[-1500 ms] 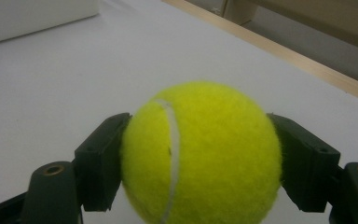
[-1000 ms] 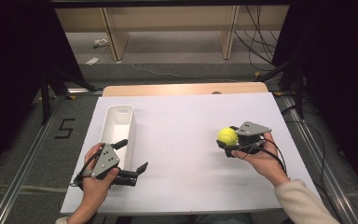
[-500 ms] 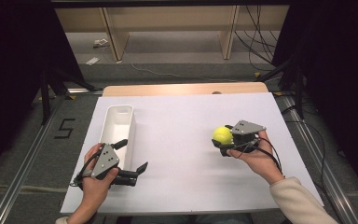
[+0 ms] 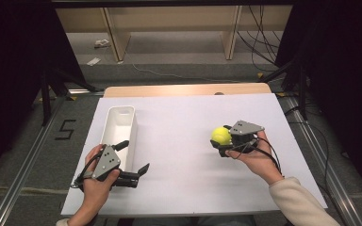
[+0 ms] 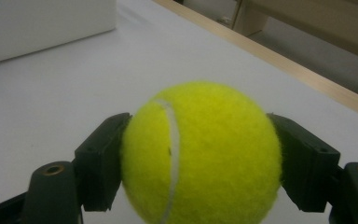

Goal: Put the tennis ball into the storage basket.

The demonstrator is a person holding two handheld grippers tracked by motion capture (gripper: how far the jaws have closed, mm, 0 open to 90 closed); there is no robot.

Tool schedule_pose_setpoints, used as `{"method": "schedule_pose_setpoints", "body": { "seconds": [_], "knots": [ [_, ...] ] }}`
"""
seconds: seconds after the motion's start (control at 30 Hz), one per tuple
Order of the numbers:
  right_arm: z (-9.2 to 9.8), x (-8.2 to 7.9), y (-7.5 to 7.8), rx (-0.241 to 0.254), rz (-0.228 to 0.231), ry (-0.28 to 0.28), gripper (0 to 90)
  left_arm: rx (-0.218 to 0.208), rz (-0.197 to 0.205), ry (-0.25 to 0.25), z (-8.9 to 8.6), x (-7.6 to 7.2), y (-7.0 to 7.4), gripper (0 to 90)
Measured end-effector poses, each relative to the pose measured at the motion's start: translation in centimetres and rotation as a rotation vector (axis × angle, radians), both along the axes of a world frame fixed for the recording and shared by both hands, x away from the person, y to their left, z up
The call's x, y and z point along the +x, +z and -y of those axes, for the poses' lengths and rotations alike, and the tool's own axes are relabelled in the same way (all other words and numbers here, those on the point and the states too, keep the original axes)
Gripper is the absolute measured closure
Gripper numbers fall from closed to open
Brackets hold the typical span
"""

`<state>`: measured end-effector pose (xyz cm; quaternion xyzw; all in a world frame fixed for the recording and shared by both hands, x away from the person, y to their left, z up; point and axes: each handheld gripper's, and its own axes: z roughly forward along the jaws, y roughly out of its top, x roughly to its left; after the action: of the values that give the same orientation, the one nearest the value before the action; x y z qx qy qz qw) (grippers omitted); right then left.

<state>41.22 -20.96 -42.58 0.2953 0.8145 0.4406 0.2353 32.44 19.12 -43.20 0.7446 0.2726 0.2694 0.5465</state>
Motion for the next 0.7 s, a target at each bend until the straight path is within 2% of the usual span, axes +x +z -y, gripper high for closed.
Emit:
{"method": "schedule_pose_setpoints", "body": {
  "seconds": [0.7],
  "knots": [
    [-1.1,0.2,0.2,0.007,0.004,0.012,26.2,-0.002,0.001,0.001,0.0,0.0,0.0,0.0]
  ]
}}
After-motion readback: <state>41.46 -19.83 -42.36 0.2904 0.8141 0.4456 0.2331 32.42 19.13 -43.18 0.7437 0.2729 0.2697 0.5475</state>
